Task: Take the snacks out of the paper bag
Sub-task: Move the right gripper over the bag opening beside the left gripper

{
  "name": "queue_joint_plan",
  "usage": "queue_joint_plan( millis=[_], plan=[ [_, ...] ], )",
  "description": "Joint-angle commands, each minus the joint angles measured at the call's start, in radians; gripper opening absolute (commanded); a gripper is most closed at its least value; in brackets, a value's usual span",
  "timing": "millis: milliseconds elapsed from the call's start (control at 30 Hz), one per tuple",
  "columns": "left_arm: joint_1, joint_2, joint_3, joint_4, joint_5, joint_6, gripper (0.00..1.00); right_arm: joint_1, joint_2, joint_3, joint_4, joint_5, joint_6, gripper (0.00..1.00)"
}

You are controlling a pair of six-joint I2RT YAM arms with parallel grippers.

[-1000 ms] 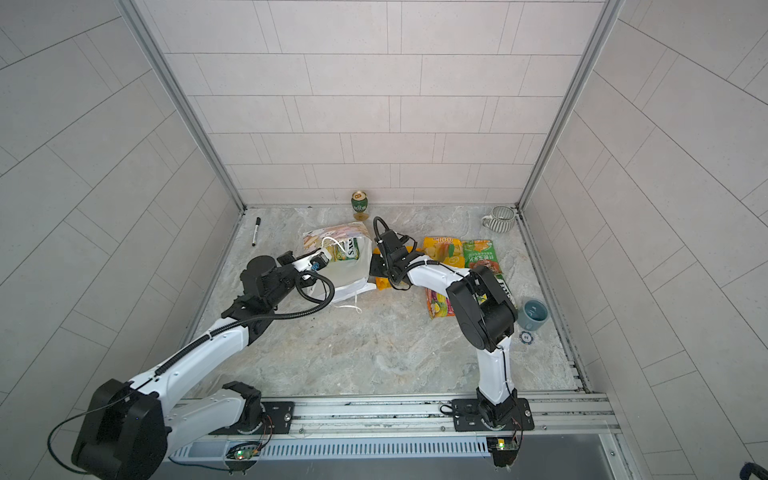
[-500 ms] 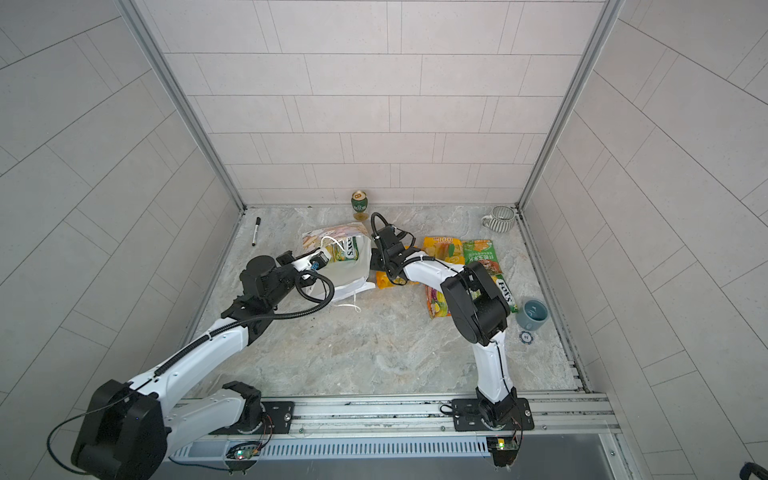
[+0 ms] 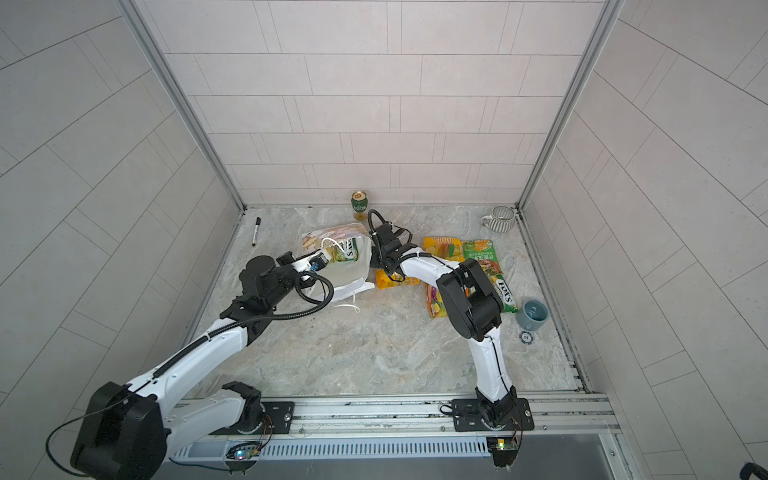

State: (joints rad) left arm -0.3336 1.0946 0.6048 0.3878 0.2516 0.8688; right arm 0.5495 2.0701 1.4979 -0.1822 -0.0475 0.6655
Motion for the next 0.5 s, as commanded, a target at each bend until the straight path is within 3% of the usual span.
queue_joint_plan(
  millis=[0,200,333,467],
  plan=[
    [0.003,-0.009,0.062,-0.082,0.064,-0.010,0.00,-0.028,-0.028,0.002,-0.056,0.026,-0.002,0.15],
    [0.002,0.000,0.091,-0.070,0.034,-0.060,0.00,-0.029,-0.261,-0.068,-0.048,0.030,-0.032,0.17],
    [-0.003,0.018,0.118,-0.009,0.019,-0.128,0.00,-0.007,-0.466,-0.216,0.112,0.050,-0.031,0.18],
    [-0.007,0.032,0.178,-0.055,0.009,-0.210,0.00,0.056,-0.619,-0.327,0.230,0.047,-0.054,0.10]
  ],
)
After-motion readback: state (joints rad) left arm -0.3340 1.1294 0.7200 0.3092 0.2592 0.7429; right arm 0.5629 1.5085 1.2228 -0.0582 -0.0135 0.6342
